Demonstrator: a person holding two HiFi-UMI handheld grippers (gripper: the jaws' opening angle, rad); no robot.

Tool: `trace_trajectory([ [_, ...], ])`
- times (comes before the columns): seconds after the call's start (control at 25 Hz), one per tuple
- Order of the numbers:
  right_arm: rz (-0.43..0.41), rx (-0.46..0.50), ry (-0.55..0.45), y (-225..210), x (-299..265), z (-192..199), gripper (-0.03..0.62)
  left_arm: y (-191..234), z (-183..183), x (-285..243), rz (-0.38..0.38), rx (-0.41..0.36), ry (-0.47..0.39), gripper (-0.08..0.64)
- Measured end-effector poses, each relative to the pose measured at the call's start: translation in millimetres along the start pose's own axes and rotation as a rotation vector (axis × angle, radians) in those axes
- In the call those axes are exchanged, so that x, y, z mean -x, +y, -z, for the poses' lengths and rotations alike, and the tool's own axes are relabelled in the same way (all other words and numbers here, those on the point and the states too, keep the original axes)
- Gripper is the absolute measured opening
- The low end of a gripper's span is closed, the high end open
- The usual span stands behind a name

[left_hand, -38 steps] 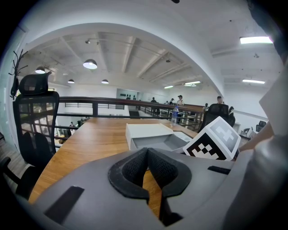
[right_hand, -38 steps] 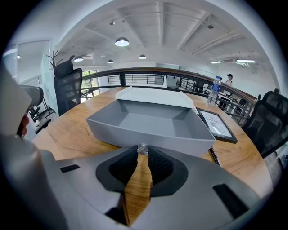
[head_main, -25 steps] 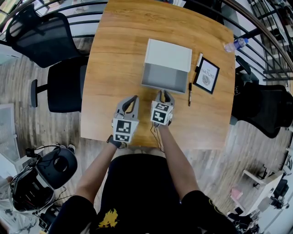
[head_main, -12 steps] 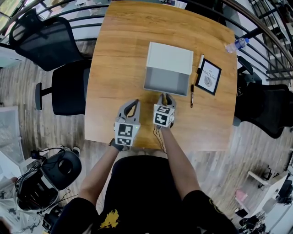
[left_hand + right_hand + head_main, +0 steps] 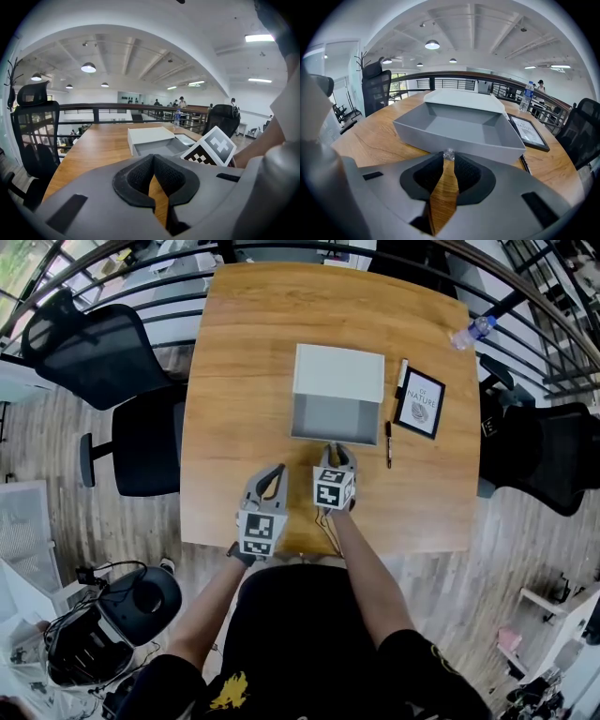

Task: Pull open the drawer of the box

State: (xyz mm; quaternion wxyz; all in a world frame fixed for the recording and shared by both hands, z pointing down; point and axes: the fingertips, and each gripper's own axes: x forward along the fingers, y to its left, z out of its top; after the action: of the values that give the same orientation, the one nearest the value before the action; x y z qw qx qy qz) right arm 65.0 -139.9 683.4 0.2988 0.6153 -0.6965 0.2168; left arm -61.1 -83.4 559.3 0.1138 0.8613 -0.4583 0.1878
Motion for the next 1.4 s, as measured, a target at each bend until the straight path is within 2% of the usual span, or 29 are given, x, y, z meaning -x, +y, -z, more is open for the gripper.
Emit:
trace_trajectory([
  [0.4,0.017,-0.022,-0.012,-2.6,9.4,-7.5,0.067,-2.0,-2.2,4.9,0.012,-0.005,0.012,0.018],
  [0.52,0.014,-0.021,-0.013,-4.4,20.2,-7.8,0.044,-1.6,-6.9,5.8,0.018,-0.010,0.008,0.018],
  [0.68,0.007,-0.033,-0.113,-7.6,51.1,-32.8,0.017,-2.8,-18.5,2.0,0.034,-0.023,-0.005,0.018],
  [0.88,-0.021,0.041,-0.249,-15.9,98.9,-78.0,0.000,-12.8,-58.9,0.2,0.060,-0.032,-0.072,0.018],
  [1.24,-0.081,0.118,-0.413,-30.5,167.0,-136.5,0.000,-44.1,-126.8,13.8,0.128,-0.074,-0.181,0.018],
  [1.4,-0.067,0.130,-0.472,-40.9,192.7,-160.5,0.000,-51.6,-142.1,19.9,0.146,-0.084,-0.210,0.018],
])
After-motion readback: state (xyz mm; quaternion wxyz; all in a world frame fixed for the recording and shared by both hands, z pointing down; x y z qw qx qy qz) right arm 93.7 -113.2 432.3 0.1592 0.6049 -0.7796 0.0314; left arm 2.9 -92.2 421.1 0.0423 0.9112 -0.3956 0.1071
